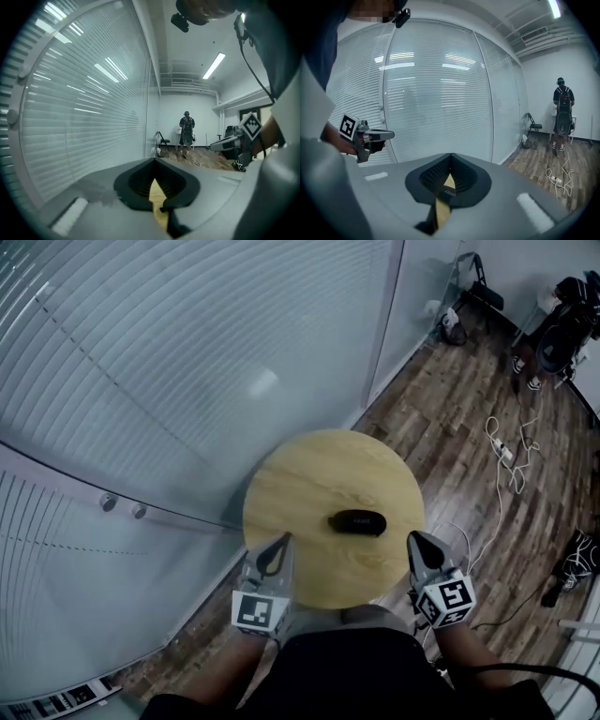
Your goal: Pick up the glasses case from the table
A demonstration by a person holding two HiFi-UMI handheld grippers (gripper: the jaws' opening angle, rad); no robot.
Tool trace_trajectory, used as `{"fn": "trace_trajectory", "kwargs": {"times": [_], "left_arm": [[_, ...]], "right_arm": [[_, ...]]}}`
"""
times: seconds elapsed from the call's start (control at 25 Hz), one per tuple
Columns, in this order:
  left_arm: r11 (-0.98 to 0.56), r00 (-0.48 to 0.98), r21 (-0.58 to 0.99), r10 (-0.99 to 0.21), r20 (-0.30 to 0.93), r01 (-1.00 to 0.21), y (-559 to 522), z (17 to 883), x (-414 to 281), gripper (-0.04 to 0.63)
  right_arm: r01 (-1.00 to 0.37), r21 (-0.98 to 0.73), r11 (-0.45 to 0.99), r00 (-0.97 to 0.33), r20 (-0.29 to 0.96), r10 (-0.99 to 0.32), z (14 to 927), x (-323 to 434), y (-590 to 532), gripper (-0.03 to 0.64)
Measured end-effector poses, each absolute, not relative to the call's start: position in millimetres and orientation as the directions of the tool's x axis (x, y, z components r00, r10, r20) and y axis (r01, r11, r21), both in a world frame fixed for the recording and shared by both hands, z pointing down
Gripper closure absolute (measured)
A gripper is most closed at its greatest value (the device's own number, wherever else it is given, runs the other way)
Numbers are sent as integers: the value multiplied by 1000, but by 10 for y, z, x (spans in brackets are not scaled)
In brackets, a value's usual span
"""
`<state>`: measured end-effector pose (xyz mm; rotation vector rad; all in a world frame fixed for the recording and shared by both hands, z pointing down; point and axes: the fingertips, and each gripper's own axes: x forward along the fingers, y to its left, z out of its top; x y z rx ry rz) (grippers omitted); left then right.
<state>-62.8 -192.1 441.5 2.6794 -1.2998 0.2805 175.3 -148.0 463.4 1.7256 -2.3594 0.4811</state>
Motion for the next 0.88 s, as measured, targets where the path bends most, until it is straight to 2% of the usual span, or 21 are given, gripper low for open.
{"fn": "trace_trajectory", "kwargs": {"times": [0.2, 0.44, 0.68, 0.72, 0.8, 0.88], "left_arm": [[-658, 650, 52, -724, 231, -751, -2137, 4456, -606, 592], [-652, 660, 119, -718, 219, -749, -2240, 4445, -468, 592], [-649, 657, 104, -738, 155, -754, -2303, 4250, -133, 591], [-634, 643, 111, -748, 163, -765, -2316, 4263, -154, 591], [-610, 620, 117, -763, 181, -784, -2366, 4306, -208, 592], [-594, 605, 118, -769, 207, -796, -2391, 4415, -223, 591]], "right_arm": [[-945, -210, 249, -305, 299, -904, 4510, 1531, -1727, 609], [-926, -187, 328, -372, 299, -879, 4558, 1443, -1893, 609], [-894, -202, 399, -446, 338, -829, 4765, 1434, -2109, 606], [-878, -208, 431, -478, 336, -812, 4785, 1371, -2135, 597], [-847, -215, 485, -531, 316, -787, 4788, 1268, -2203, 540], [-832, -214, 512, -555, 306, -774, 4846, 1252, -2250, 538]]}}
